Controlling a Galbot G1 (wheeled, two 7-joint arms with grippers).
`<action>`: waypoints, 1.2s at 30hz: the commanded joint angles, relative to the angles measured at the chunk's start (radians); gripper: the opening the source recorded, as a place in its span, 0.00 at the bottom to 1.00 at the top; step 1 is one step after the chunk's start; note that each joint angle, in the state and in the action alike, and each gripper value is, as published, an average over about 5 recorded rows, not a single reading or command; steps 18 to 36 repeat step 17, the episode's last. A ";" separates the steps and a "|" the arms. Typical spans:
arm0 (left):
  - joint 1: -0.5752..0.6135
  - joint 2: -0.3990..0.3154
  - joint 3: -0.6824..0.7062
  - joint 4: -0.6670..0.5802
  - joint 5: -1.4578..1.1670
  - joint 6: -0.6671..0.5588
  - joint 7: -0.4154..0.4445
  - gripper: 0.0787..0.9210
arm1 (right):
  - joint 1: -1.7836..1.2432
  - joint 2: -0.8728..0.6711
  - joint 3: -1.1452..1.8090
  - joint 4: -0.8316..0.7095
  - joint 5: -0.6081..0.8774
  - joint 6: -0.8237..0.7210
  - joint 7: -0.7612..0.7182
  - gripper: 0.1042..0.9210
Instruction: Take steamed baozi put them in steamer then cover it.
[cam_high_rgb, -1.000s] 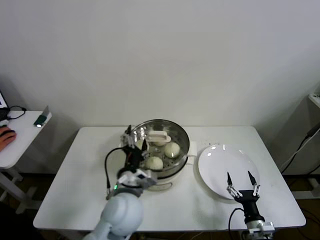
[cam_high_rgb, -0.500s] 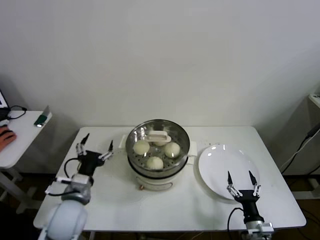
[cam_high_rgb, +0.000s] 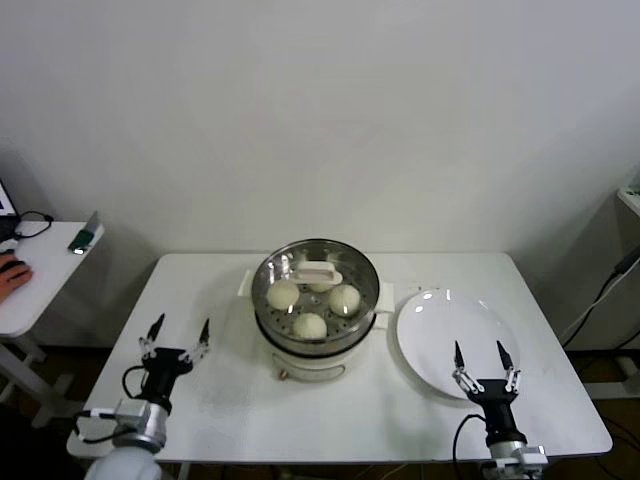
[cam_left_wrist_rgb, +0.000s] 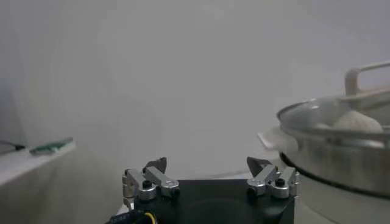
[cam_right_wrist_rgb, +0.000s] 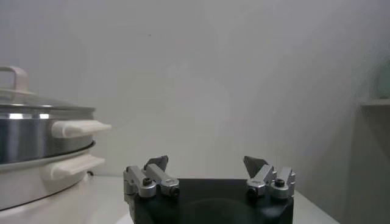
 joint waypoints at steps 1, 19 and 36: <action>0.055 -0.029 0.036 0.110 -0.062 -0.142 -0.001 0.88 | 0.002 -0.003 -0.009 0.001 0.013 -0.001 0.006 0.88; 0.060 -0.036 0.042 0.104 -0.067 -0.143 0.018 0.88 | 0.004 0.000 -0.018 0.000 0.013 -0.004 0.006 0.88; 0.060 -0.036 0.042 0.104 -0.067 -0.143 0.018 0.88 | 0.004 0.000 -0.018 0.000 0.013 -0.004 0.006 0.88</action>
